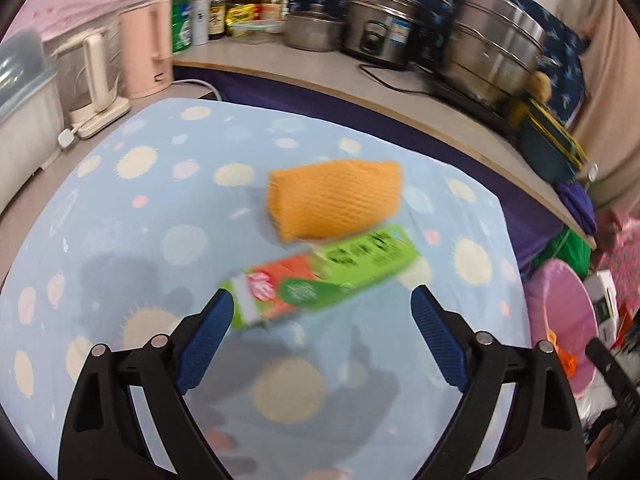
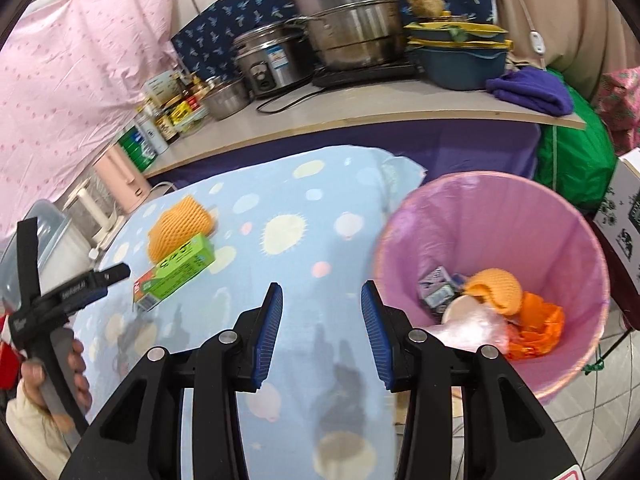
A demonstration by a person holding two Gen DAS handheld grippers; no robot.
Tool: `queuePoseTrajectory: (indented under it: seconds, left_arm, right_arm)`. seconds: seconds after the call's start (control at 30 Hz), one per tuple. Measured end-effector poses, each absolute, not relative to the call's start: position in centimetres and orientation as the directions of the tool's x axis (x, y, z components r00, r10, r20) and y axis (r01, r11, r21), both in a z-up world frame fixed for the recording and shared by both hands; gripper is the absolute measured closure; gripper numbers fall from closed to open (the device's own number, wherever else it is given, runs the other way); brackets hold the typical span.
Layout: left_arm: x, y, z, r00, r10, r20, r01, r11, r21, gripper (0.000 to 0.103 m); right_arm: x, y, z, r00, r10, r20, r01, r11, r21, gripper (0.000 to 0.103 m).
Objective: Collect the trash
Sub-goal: 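Move both open tools back over the green box and foam net, then grasp the green NB wasabi box with the left tool while the right tool grasps the foam net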
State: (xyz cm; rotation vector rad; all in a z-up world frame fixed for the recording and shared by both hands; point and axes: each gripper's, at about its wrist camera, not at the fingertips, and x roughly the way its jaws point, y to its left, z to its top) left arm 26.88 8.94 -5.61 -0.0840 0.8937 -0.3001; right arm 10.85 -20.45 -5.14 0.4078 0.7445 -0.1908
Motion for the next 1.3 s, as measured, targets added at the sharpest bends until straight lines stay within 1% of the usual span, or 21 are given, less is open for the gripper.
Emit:
queuePoseTrajectory:
  seconds: [0.1, 0.3, 0.43, 0.53, 0.57, 0.6, 0.67, 0.7, 0.87, 1.23, 1.27, 1.3]
  left_arm:
    - [28.9, 10.4, -6.2, 0.592, -0.304, -0.746, 0.247, 0.95, -0.191, 0.017]
    - [31.1, 9.8, -8.4, 0.546, -0.359, -0.757, 0.432, 0.895, -0.112, 0.017]
    - [31.1, 8.7, -10.0, 0.498, -0.397, -0.771, 0.537, 0.839, -0.086, 0.017]
    - [30.3, 8.1, -10.7, 0.484, -0.403, -0.777, 0.581, 0.812, -0.06, 0.018]
    - [30.0, 8.0, -10.8, 0.484, -0.404, -0.776, 0.586, 0.809, -0.056, 0.02]
    - [29.8, 8.0, -10.9, 0.49, -0.401, -0.774, 0.583, 0.811, -0.051, 0.028]
    - [29.4, 8.0, -11.1, 0.499, -0.381, -0.778, 0.568, 0.822, -0.038, 0.04]
    - [29.2, 8.1, -11.2, 0.5, -0.369, -0.783, 0.555, 0.831, -0.037, 0.044]
    - [27.0, 8.8, -11.1, 0.539, -0.328, -0.776, 0.488, 0.873, -0.031, 0.049]
    - [20.5, 13.0, -10.6, 0.554, -0.263, -0.79, 0.312, 0.945, -0.096, 0.052]
    - [20.1, 13.5, -10.6, 0.55, -0.261, -0.794, 0.299, 0.949, -0.104, 0.052]
    - [19.8, 13.8, -10.5, 0.548, -0.257, -0.796, 0.289, 0.951, -0.109, 0.053]
  right_arm:
    - [12.4, -18.5, -5.4, 0.717, -0.001, -0.697, 0.281, 0.916, 0.288, 0.063]
    - [14.8, -15.4, -5.9, 0.703, 0.026, -0.711, 0.238, 0.933, 0.27, 0.063]
    - [16.2, -14.3, -6.0, 0.694, 0.04, -0.719, 0.22, 0.939, 0.265, 0.063]
    - [17.3, -13.6, -5.9, 0.69, 0.05, -0.722, 0.2, 0.946, 0.257, 0.063]
    - [17.6, -13.4, -5.8, 0.69, 0.051, -0.722, 0.194, 0.948, 0.252, 0.063]
    - [18.0, -13.2, -5.7, 0.69, 0.054, -0.722, 0.185, 0.951, 0.248, 0.063]
    - [18.9, -12.6, -5.6, 0.689, 0.065, -0.721, 0.166, 0.956, 0.244, 0.063]
    - [19.3, -12.3, -5.6, 0.689, 0.068, -0.722, 0.157, 0.958, 0.241, 0.063]
    - [21.9, -11.0, -5.9, 0.676, 0.091, -0.731, 0.112, 0.968, 0.224, 0.063]
    - [29.1, -7.5, -7.0, 0.646, 0.194, -0.738, -0.015, 0.97, 0.242, 0.063]
    - [29.7, -7.2, -7.1, 0.648, 0.194, -0.737, -0.023, 0.971, 0.236, 0.061]
    - [30.6, -6.8, -7.2, 0.649, 0.192, -0.736, -0.031, 0.973, 0.227, 0.057]
